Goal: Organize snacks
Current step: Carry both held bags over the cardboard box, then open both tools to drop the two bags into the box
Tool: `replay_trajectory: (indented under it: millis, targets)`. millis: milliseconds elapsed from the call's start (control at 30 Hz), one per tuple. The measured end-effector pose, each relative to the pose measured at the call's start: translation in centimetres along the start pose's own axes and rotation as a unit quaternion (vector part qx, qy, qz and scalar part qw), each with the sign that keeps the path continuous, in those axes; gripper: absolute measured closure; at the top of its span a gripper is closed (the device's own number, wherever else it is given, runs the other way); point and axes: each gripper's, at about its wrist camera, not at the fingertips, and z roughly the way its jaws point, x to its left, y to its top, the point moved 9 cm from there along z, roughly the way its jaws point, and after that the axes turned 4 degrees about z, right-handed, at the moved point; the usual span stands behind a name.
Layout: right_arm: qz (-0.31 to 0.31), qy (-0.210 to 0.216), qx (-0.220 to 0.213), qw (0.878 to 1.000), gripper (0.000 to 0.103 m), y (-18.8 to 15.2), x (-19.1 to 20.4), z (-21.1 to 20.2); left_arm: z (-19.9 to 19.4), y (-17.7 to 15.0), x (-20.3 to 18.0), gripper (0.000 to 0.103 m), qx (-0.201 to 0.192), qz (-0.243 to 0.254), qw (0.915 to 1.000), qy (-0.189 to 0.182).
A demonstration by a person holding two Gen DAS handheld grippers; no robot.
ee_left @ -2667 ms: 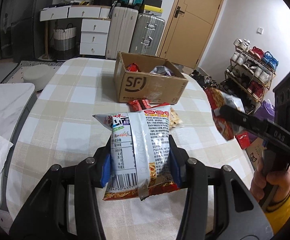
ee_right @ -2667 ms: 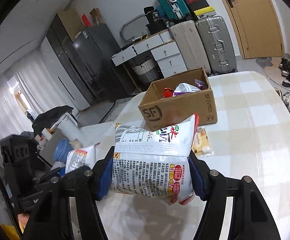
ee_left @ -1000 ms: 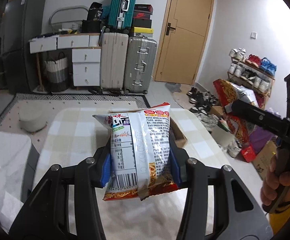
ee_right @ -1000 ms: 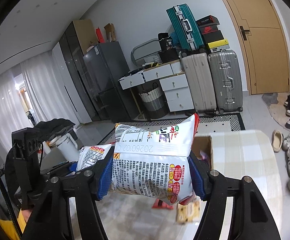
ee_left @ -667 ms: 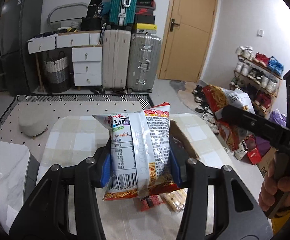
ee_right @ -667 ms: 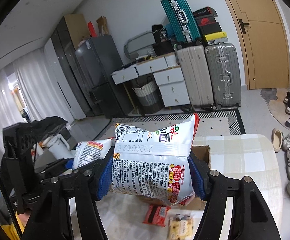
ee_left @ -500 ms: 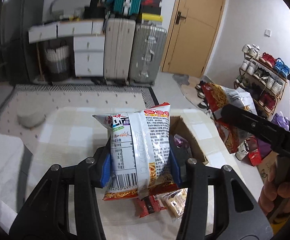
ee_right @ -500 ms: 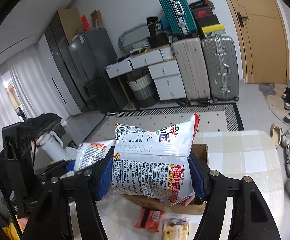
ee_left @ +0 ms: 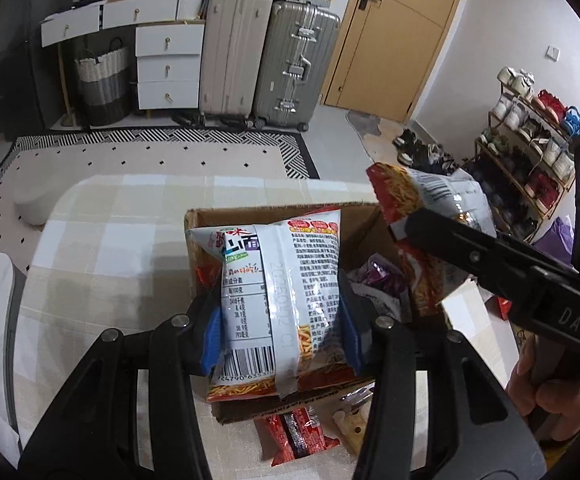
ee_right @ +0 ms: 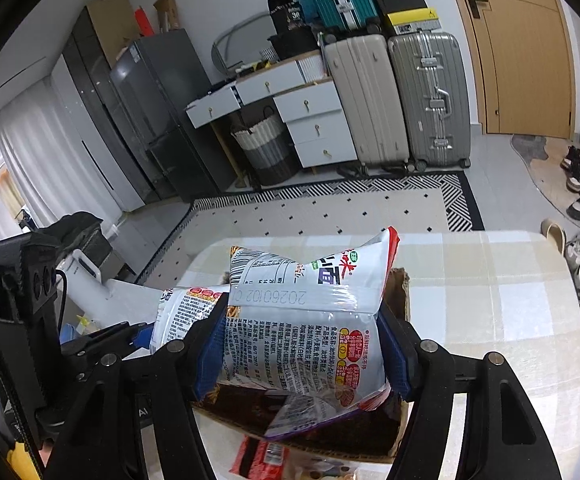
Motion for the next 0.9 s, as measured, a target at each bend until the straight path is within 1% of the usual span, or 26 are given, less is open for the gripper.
replay_trajectory:
  millis: [167, 300, 433, 700, 800, 833, 900]
  targets:
    - [-0.004, -0.007, 0.010, 1.000, 0.036, -0.7, -0.6, 1.5, 1.9, -0.3, 0.1, 0.058, 0.006, 0.007, 0.9999, 0.005]
    - [-0.007, -0.012, 0.016, 1.000, 0.036, -1.5, -0.8, 1.9, 3.1, -0.2, 0.2, 0.058, 0.009, 0.010, 0.9999, 0.009]
    - [-0.009, -0.016, 0.014, 1.000, 0.036, -1.7, -0.9, 2.0, 3.3, -0.3, 0.3, 0.058, 0.007, 0.007, 0.9999, 0.003]
    - [-0.014, -0.024, 0.011, 1.000, 0.036, -2.0, -0.6, 1.8, 2.4, -1.0, 0.1, 0.057, 0.007, 0.018, 0.9997, 0.015]
    - [-0.016, -0.027, 0.011, 0.999, 0.036, -2.1, -0.6, 1.9, 1.8, -0.8, 0.2, 0.045, -0.001, 0.021, 0.9997, 0.015]
    - [-0.017, -0.026, 0.011, 0.999, 0.036, -2.1, -0.6, 2.0, 1.5, -0.7, 0.2, 0.037, -0.004, 0.022, 0.9996, 0.019]
    - [-0.019, -0.025, 0.011, 0.999, 0.036, -2.2, -0.4, 2.0, 0.6, -1.2, 0.1, 0.037, -0.012, 0.030, 0.9992, 0.024]
